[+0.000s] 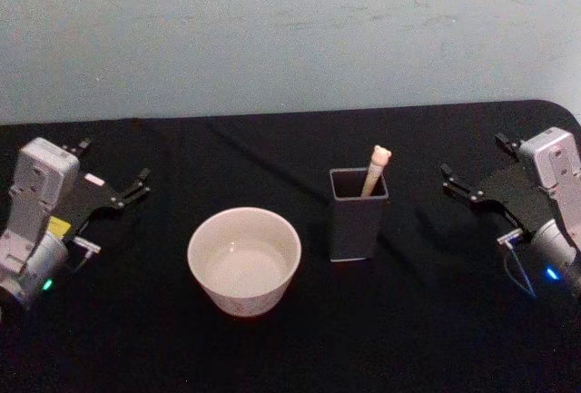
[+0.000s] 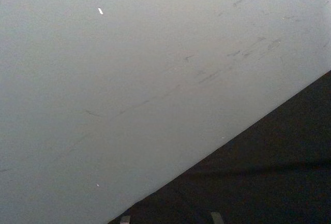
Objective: Pick up the stirring spoon with one hand, stir inside the cup, then place it back in its original position.
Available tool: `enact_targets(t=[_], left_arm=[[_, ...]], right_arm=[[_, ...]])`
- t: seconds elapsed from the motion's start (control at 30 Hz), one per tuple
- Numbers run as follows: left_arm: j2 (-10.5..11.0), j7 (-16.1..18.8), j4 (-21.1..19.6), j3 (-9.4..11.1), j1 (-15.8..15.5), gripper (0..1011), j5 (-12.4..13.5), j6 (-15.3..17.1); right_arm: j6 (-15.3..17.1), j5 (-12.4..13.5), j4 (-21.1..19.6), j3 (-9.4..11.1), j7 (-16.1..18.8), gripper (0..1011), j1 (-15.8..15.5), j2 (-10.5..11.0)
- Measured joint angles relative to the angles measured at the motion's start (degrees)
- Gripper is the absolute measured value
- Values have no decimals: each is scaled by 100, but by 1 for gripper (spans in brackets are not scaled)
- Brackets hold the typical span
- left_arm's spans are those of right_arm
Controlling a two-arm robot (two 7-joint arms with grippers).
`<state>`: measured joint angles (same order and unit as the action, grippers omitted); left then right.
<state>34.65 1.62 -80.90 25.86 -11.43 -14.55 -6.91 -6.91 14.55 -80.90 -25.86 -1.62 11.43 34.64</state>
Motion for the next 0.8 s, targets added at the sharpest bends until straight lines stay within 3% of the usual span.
enact_targets(t=[0.8], left_arm=[[0, 0, 0, 0, 0, 1001, 0, 0]], right_arm=[[1, 0, 0, 0, 0, 1002, 0, 0]])
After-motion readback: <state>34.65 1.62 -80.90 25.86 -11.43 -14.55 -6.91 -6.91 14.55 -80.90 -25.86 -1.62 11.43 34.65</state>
